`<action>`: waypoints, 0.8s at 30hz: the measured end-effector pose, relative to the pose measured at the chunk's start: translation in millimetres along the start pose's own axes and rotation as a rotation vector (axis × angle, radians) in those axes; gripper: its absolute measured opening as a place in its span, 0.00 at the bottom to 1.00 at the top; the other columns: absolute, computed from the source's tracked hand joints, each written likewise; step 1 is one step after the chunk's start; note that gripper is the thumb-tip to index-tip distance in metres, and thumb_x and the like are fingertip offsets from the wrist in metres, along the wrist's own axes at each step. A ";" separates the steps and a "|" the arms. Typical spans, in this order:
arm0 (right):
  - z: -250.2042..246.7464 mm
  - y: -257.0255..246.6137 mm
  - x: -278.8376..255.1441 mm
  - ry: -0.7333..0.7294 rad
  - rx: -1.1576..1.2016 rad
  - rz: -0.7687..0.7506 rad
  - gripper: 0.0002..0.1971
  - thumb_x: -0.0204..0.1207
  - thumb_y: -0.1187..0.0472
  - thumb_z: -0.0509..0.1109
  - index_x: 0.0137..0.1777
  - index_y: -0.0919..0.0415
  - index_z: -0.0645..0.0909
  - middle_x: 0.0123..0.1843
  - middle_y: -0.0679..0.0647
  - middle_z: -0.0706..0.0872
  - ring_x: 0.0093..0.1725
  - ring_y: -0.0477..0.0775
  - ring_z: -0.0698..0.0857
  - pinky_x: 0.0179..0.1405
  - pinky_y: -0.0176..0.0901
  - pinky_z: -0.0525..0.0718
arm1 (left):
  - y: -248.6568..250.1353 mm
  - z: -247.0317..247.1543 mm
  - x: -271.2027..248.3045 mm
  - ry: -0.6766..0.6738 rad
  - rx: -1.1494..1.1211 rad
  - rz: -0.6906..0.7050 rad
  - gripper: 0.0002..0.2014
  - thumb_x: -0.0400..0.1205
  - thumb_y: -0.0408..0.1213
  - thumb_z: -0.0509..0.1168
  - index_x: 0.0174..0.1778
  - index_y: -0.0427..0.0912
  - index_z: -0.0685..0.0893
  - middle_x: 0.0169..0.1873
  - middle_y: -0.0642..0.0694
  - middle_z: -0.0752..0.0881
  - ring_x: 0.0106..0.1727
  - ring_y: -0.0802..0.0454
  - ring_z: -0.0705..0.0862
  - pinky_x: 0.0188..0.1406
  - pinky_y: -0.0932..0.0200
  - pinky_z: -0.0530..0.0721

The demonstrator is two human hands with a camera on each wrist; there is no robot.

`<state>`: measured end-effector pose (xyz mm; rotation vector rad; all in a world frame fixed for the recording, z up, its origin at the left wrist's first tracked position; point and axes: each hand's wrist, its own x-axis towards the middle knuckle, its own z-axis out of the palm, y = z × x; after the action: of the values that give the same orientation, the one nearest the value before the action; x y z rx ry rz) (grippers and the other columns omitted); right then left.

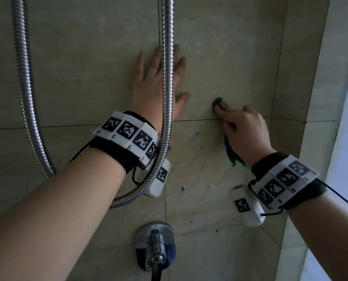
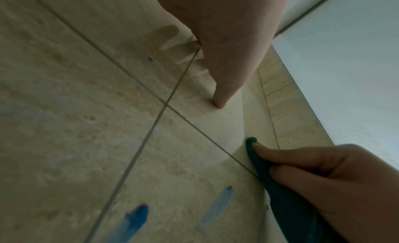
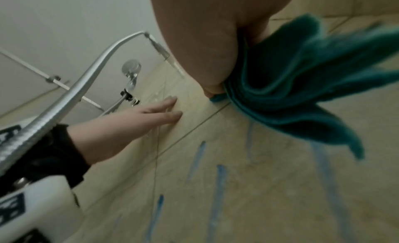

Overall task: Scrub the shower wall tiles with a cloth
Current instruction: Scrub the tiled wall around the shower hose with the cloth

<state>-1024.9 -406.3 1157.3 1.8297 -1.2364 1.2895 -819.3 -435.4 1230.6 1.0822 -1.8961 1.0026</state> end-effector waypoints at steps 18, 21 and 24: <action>17.1 -54.8 4.2 -0.039 0.323 -0.172 0.21 0.73 0.69 0.61 0.64 0.60 0.85 0.63 0.49 0.87 0.39 0.55 0.76 0.33 0.54 0.84 | -44.1 -42.4 -15.4 -0.107 -0.412 -0.045 0.14 0.81 0.29 0.63 0.62 0.40 0.86 0.64 0.38 0.84 0.67 0.39 0.81 0.70 0.42 0.76; 23.0 -66.5 8.2 0.021 0.364 -0.202 0.20 0.75 0.70 0.61 0.64 0.59 0.85 0.64 0.43 0.83 0.39 0.59 0.77 0.34 0.55 0.84 | -54.8 -64.6 -25.7 -0.131 -0.492 -0.138 0.11 0.82 0.30 0.64 0.59 0.37 0.87 0.55 0.46 0.88 0.49 0.59 0.87 0.51 0.68 0.81; 28.5 -77.0 10.6 0.120 0.450 -0.207 0.18 0.77 0.69 0.62 0.63 0.61 0.85 0.64 0.40 0.80 0.39 0.57 0.76 0.40 0.47 0.81 | -59.1 -84.3 -36.5 -0.086 -0.574 -0.196 0.13 0.82 0.29 0.66 0.63 0.41 0.85 0.50 0.57 0.82 0.49 0.64 0.84 0.43 0.87 0.71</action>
<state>-942.3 -402.9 1160.7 2.0815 -0.7071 1.6231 -734.8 -369.5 1251.9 0.9456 -1.9278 0.2711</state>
